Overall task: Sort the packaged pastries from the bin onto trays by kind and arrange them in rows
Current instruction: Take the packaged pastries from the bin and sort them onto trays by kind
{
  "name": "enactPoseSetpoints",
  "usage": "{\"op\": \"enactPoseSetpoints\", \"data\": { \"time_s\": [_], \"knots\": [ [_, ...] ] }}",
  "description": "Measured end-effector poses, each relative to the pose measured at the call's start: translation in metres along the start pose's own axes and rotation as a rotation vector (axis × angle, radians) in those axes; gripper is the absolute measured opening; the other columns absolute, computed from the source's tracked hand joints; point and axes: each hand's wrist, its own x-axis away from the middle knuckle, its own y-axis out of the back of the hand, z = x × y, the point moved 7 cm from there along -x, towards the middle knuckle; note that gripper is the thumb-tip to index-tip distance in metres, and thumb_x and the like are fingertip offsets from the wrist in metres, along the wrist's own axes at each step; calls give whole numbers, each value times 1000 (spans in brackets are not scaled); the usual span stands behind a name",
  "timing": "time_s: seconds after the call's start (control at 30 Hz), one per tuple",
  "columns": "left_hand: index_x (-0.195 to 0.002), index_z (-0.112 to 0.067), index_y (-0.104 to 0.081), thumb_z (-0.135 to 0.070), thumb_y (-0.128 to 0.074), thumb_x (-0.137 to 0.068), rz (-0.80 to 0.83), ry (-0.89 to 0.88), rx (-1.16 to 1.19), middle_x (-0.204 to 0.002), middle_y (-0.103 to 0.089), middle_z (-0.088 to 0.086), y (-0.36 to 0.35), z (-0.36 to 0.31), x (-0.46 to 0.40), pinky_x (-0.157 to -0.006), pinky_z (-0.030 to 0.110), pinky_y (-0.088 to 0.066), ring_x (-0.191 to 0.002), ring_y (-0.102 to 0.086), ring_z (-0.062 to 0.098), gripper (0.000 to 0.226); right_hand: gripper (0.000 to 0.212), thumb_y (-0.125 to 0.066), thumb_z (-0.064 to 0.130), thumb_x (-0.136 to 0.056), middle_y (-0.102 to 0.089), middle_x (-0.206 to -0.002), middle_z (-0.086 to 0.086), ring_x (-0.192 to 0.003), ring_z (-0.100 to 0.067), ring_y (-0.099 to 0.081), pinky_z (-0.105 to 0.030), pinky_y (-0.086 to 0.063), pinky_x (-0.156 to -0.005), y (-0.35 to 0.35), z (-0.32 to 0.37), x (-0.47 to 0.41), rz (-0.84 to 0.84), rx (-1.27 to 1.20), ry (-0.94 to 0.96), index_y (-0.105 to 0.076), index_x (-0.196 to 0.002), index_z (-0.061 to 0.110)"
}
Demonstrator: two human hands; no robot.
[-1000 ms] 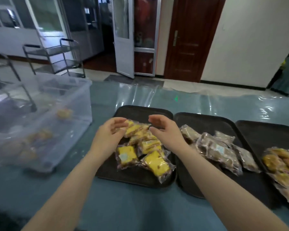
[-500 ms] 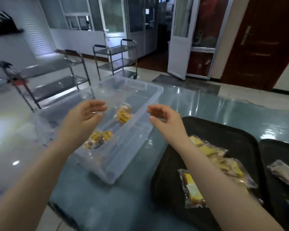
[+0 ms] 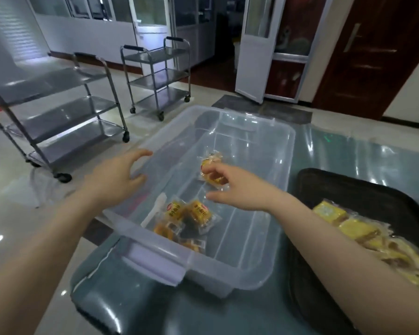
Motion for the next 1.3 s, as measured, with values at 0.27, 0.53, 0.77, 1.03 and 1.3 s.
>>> {"op": "enactPoseSetpoints", "data": {
  "time_s": [0.27, 0.53, 0.77, 1.03, 1.3],
  "knots": [
    [-149, -33, -8, -48, -51, -88, 188, -230, -238, -159, -3, 0, -40, 23, -18, -115, 37, 1, -145, 1, 17, 76, 102, -74, 50, -75, -37, -149, -10, -130, -29, -42, -42, -38, -105, -86, 7, -58, 313, 463, -61, -12, -152, 26],
    [-149, -28, -10, -49, -44, -91, 121, -245, -183, -159, -6, 1, -40, 25, -16, -113, 34, 7, -145, 5, 16, 70, 84, -57, 21, -93, 26, -157, -1, -144, -40, 16, -63, -22, -111, -205, -41, -94, 691, 887, 102, -1, -152, 37],
    [-148, -27, -17, -52, -37, -90, 75, -274, -168, -158, -11, 0, -38, 25, -16, -108, 32, 10, -144, 4, 14, 66, 87, -66, 26, -84, 14, -159, 5, -145, -39, 5, -59, -27, -107, -204, -77, -119, 576, 854, 70, -13, -150, 41],
    [-147, -27, -20, -52, -40, -91, 91, -256, -160, -157, -14, -2, -38, 24, -16, -109, 32, 9, -144, 4, 13, 64, 102, -41, 93, -51, -13, -156, -7, -142, -46, -1, -72, -5, -104, -153, -130, -133, 380, 731, -212, -4, -139, 60],
    [-146, -27, -21, -50, -43, -90, 88, -251, -184, -156, -18, -3, -39, 24, -17, -108, 31, 10, -144, 2, 13, 65, 113, -80, 56, -54, -13, -153, -8, -140, -43, -14, -54, -26, -110, -162, -125, -126, 469, 541, -258, -11, -143, 48]
  ]
}}
